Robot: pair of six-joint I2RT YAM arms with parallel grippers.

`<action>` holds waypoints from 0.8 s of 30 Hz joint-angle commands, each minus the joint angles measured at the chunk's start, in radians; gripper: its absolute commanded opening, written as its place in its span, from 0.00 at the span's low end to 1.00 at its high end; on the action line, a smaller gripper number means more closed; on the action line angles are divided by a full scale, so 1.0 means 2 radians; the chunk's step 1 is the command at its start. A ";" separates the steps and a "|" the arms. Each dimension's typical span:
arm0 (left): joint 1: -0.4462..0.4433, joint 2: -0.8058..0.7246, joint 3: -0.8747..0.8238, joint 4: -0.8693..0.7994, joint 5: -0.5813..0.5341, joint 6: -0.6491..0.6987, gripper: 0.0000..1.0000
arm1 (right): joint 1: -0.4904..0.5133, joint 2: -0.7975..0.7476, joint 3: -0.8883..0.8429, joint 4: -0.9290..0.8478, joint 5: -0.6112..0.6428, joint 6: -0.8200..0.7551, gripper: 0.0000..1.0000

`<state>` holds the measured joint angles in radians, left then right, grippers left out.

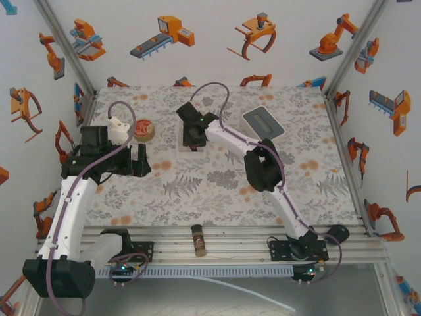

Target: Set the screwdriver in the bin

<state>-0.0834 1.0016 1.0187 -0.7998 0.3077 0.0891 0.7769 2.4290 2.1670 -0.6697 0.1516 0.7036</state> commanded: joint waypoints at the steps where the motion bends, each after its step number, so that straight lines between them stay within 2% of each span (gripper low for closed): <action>1: 0.003 -0.003 -0.001 0.006 0.006 -0.006 0.97 | 0.005 -0.004 0.019 -0.010 0.020 0.000 0.45; 17: 0.003 -0.001 0.001 0.004 0.003 -0.005 0.97 | 0.013 -0.041 0.049 -0.015 0.060 -0.033 0.48; 21: 0.003 0.001 0.008 -0.001 -0.006 -0.001 0.97 | 0.022 -0.069 0.056 -0.004 0.077 -0.072 0.48; 24: 0.001 0.002 0.011 -0.005 -0.018 0.007 0.97 | 0.028 -0.123 0.014 0.040 0.083 -0.119 0.49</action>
<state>-0.0837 1.0050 1.0187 -0.8005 0.2932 0.0898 0.8139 2.3417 2.2162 -0.6708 0.2657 0.5735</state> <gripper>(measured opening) 0.973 0.483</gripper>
